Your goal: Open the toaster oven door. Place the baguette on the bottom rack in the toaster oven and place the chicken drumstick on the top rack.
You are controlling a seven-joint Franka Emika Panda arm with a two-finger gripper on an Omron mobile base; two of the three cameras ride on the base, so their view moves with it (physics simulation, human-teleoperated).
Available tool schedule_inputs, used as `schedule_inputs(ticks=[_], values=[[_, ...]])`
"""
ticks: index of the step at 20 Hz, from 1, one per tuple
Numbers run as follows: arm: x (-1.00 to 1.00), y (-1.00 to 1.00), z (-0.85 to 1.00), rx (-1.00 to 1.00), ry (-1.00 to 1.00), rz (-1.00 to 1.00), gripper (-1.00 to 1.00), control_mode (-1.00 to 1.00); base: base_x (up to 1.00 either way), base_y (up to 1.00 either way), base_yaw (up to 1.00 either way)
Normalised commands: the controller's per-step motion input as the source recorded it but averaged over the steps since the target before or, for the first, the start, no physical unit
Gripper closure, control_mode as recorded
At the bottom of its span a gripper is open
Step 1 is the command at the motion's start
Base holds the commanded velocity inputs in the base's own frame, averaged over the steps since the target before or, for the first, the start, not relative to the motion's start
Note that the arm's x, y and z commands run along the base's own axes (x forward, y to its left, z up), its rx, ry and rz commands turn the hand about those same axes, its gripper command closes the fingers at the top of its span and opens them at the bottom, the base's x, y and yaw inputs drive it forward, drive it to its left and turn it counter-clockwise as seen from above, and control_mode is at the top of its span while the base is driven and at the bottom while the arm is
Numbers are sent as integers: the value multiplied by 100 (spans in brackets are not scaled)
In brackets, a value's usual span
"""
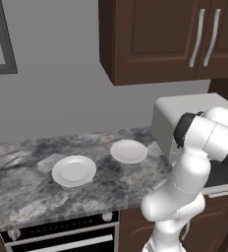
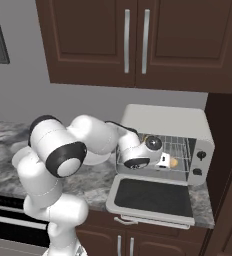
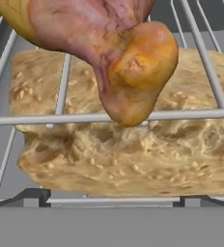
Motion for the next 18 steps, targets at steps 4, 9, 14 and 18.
schedule_inputs(ticks=[4, 9, 14, 18], values=[[-33, 0, 25, 1, -1, 0, -100, -100, 0, 0, 0], [-66, 8, 23, 0, -5, 0, -100, -100, 0, 0, 0], [-46, 16, 40, 0, 5, 0, -100, -100, 0, 0, 0], [-46, 12, 48, 0, 20, 0, -100, -100, 0, 0, 0]])
